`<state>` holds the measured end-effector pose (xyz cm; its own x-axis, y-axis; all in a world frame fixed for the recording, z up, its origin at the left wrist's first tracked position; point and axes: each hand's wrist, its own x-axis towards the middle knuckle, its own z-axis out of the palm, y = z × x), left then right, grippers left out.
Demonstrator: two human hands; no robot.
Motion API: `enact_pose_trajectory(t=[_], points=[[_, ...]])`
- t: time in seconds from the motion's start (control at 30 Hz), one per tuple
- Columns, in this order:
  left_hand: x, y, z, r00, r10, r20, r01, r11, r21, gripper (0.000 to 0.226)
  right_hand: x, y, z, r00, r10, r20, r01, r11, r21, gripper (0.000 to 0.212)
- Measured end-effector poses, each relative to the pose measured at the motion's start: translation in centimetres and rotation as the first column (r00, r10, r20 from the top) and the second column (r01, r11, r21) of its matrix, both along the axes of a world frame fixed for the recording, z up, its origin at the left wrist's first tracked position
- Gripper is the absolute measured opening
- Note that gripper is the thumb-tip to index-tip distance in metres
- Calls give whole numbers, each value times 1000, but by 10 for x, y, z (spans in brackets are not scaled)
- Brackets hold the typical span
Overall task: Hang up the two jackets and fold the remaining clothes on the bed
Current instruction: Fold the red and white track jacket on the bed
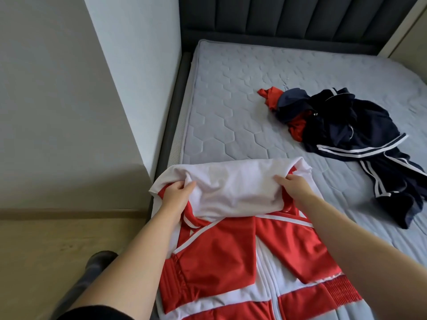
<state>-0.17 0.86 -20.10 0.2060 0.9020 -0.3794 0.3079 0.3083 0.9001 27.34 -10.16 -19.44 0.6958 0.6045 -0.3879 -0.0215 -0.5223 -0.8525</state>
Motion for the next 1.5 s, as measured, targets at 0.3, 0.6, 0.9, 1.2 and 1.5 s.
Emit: enact_pose_trajectory(t=[0.3,0.6,0.9,1.2,1.5], points=[[-3,4,-6,856,349,382,-116,849,-515,16,0,-7,-9,859,-134,-494,230,963,138,23],[3,31,4,796,501,340,-216,759,-614,13,8,6,2,926,-192,-326,253,954,159,23],[-2,35,-18,828,511,230,-402,827,-392,23,6,23,8,944,-265,-196,307,924,229,20],[0,35,-28,888,459,39,-460,888,20,16,19,19,5,851,-335,-404,384,922,44,33],[2,22,-7,863,503,-53,-457,820,344,47,19,2,-16,894,-420,153,440,888,-132,46]])
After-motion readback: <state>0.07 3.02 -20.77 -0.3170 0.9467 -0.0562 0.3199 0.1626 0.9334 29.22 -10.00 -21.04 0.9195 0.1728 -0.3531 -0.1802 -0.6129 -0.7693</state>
